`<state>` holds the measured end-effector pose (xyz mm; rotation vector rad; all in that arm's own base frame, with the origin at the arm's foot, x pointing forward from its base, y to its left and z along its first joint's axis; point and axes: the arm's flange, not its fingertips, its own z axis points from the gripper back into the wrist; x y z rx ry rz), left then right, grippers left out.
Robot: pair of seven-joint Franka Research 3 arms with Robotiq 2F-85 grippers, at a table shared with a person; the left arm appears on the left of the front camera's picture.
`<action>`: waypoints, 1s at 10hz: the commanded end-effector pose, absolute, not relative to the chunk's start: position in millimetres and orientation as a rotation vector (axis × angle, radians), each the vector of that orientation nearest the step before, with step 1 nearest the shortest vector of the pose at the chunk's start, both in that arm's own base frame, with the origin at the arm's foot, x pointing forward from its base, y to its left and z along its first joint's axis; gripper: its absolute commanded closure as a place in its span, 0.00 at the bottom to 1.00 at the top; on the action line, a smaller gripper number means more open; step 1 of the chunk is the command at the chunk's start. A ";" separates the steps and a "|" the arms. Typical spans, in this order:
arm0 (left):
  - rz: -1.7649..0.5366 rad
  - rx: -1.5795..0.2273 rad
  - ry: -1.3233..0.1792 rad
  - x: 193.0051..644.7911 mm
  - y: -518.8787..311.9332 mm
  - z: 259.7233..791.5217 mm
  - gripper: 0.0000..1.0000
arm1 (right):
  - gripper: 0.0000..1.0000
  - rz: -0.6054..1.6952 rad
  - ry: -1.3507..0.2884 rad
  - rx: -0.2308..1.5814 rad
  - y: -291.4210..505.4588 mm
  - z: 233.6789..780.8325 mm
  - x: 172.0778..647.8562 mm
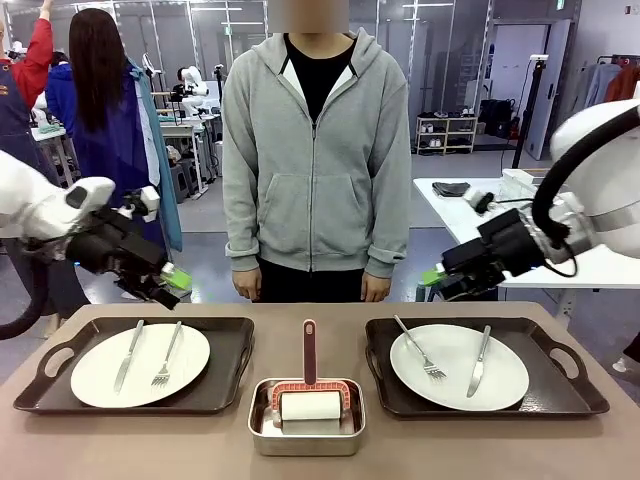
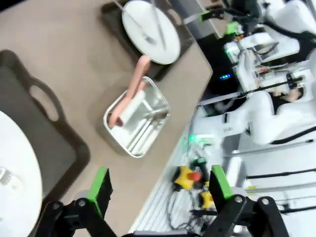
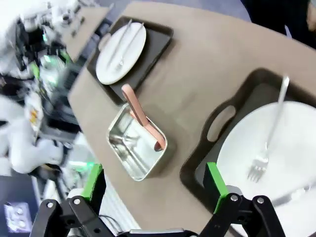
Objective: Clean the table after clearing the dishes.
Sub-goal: When the left (or right) Handle tray is removed, use the left hand (or right hand) to clean the left (or right) side of the table with the Lint Roller.
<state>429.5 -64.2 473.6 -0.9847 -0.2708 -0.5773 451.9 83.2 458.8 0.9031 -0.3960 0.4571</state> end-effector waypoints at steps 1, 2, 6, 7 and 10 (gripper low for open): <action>-0.494 -1.171 -0.267 425.4 -14.8 458.9 0.00 | 0.00 0.348 -0.434 0.909 52.7 459.8 433.0; -0.430 -1.249 -0.315 415.4 27.1 456.7 0.00 | 0.00 0.266 -0.452 0.931 20.2 463.3 421.3; -0.359 -1.394 -0.386 387.7 153.2 421.8 0.00 | 0.00 0.119 -0.476 1.218 -111.7 465.0 389.6; -0.353 -1.381 -0.440 379.4 185.0 413.8 0.00 | 0.00 0.026 -0.409 1.282 -156.0 459.4 395.1; -0.141 -1.317 -0.593 332.0 272.0 391.7 0.00 | 0.00 -0.121 -0.412 1.264 -251.8 442.3 372.7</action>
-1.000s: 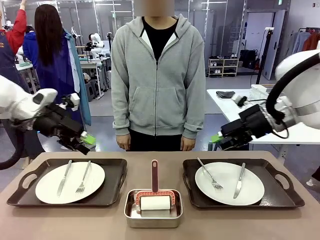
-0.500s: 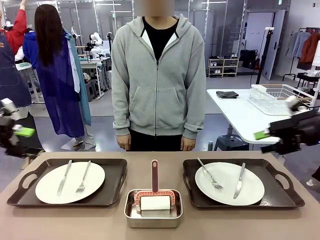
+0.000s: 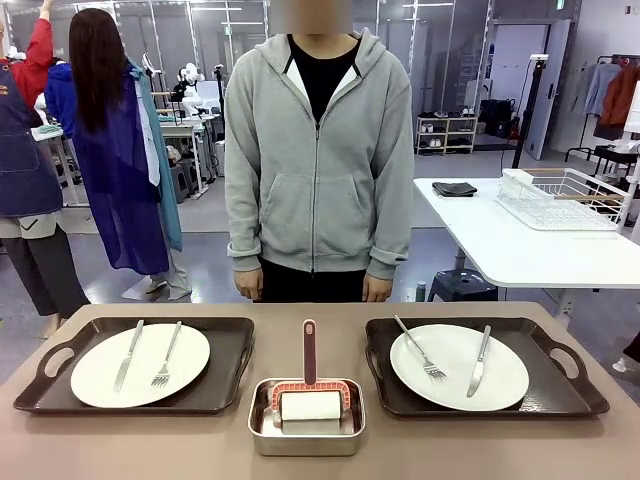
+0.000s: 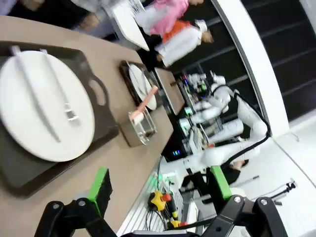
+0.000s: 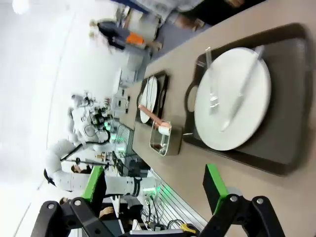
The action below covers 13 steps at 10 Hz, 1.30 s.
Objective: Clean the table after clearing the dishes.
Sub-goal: When the left (or right) Handle tray is removed, use the left hand (or right hand) to clean the left (or right) side of the table with the Lint Roller.
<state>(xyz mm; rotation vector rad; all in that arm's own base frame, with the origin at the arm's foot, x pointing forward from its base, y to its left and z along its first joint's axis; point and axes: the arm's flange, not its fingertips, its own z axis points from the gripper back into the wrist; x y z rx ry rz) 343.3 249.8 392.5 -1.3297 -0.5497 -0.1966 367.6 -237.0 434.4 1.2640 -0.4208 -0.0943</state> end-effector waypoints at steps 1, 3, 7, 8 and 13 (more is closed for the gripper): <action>-0.047 -1.272 -0.615 310.8 297.2 386.9 0.00 | 0.00 -0.143 -0.421 1.249 -271.5 439.1 357.8; 0.061 -1.248 -0.749 285.7 322.4 399.4 0.00 | 0.00 -0.250 -0.413 1.212 -295.4 434.8 345.3; 0.012 -1.260 -0.697 279.7 325.2 387.0 0.00 | 0.00 -0.207 -0.446 1.228 -298.1 428.2 345.7; 0.012 -1.260 -0.697 279.7 325.2 387.0 0.00 | 0.00 -0.207 -0.446 1.228 -298.1 428.2 345.7; 0.012 -1.260 -0.697 279.7 325.2 387.0 0.00 | 0.00 -0.207 -0.446 1.228 -298.1 428.2 345.7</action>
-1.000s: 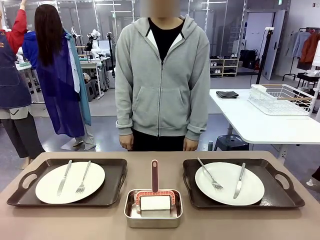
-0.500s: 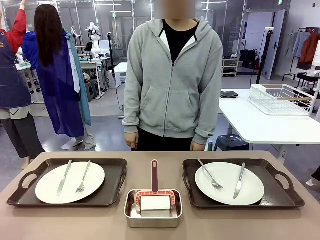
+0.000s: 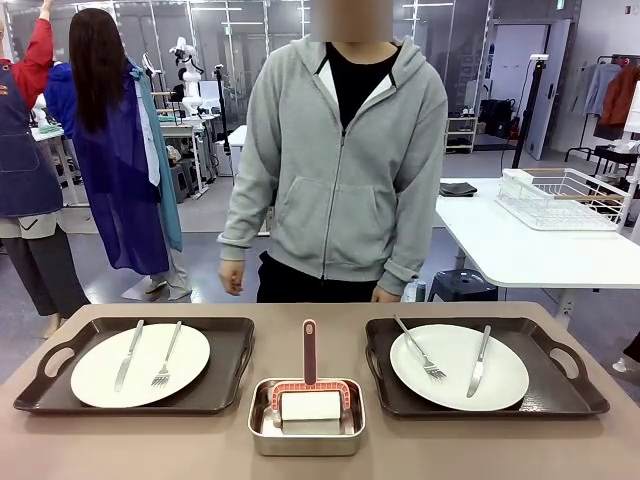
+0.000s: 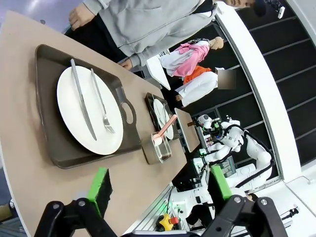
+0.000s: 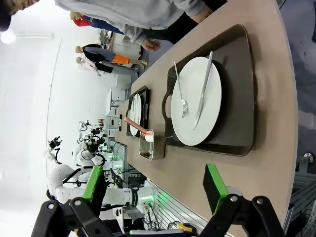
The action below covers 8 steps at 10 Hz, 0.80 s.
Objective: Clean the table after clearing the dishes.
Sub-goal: When the left (or right) Handle tray is removed, use the left hand (or right hand) to clean the left (or right) side of the table with the Lint Roller.
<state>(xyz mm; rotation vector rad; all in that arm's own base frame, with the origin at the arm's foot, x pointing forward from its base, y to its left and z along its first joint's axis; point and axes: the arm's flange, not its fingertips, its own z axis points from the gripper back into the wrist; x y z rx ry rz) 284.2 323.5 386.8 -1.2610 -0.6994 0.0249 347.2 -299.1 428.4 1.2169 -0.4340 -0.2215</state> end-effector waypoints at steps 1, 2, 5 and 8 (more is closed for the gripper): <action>0.012 -1.260 -0.697 279.7 325.2 387.0 0.00 | 0.00 -0.207 -0.446 1.228 -298.1 428.2 345.7; 0.012 -1.260 -0.697 279.7 325.2 387.0 0.00 | 0.00 -0.207 -0.446 1.228 -298.1 428.2 345.7; 0.012 -1.260 -0.697 279.7 325.2 387.0 0.00 | 0.00 -0.207 -0.446 1.228 -298.1 428.2 345.7; 0.012 -1.260 -0.697 279.7 325.2 387.0 0.00 | 0.00 -0.207 -0.446 1.228 -298.1 428.2 345.7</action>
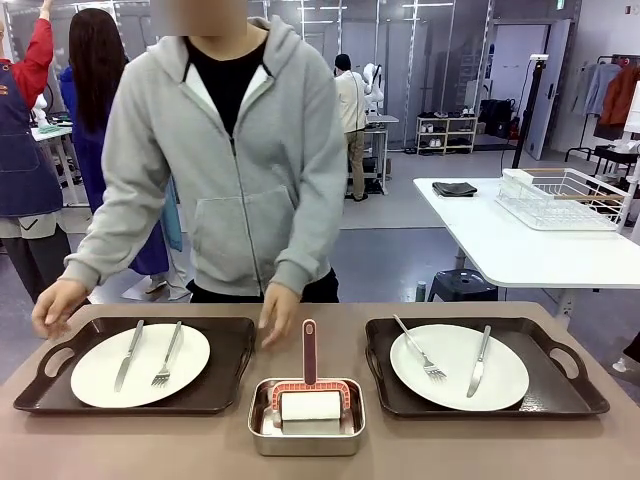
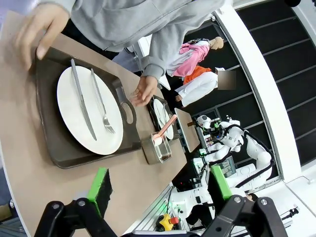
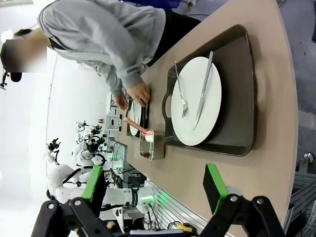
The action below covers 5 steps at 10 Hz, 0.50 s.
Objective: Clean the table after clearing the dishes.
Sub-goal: When the left (or right) Handle tray is removed, use the left hand (or right hand) to clean the left (or right) side of the table with the Lint Roller.
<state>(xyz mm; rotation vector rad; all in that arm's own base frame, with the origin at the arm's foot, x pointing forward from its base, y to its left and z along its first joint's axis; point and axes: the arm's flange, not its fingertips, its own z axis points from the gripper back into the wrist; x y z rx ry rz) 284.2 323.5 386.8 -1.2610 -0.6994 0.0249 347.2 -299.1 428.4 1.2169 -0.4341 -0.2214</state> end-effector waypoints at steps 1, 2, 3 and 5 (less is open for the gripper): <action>0.012 -1.260 -0.697 279.7 325.2 387.0 0.00 | 0.00 -0.207 -0.446 1.228 -298.1 428.2 345.7; 0.012 -1.260 -0.697 279.7 325.2 387.0 0.00 | 0.00 -0.207 -0.446 1.228 -298.1 428.2 345.7; 0.012 -1.260 -0.697 279.7 325.2 387.0 0.00 | 0.00 -0.207 -0.446 1.228 -298.1 428.2 345.7; 0.012 -1.260 -0.697 279.7 325.2 387.0 0.00 | 0.00 -0.207 -0.446 1.228 -298.1 428.2 345.7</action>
